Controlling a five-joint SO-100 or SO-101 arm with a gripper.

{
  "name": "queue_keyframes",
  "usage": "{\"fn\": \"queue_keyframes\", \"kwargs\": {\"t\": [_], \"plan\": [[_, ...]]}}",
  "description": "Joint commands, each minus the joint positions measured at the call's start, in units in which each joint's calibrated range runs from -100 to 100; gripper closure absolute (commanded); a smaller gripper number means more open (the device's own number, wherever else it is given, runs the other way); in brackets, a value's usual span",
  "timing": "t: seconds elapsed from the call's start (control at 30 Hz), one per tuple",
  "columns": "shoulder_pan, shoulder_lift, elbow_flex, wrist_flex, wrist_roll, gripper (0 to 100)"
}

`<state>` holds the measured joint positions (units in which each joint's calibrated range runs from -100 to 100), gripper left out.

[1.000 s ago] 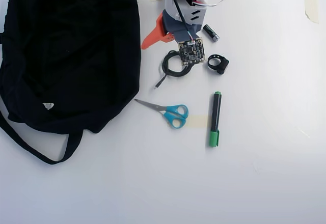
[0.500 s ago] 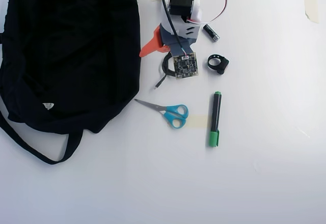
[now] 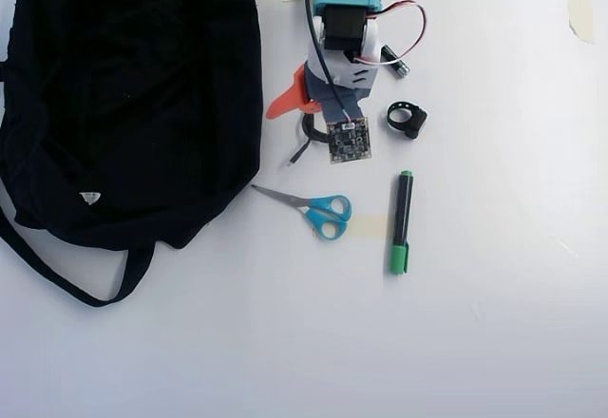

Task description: Put the cable into the black bag

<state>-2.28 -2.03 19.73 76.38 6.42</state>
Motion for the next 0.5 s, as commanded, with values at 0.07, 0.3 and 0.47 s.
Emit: {"fn": "queue_keyframes", "kwargs": {"t": [0.07,0.3,0.47], "plan": [[-1.24,2.61,-1.85,-0.67,-0.76,53],[-1.91,3.44,-0.86,-3.0,-1.07,53],[-1.84,4.11,3.09,-9.2,-1.07,53]]}}
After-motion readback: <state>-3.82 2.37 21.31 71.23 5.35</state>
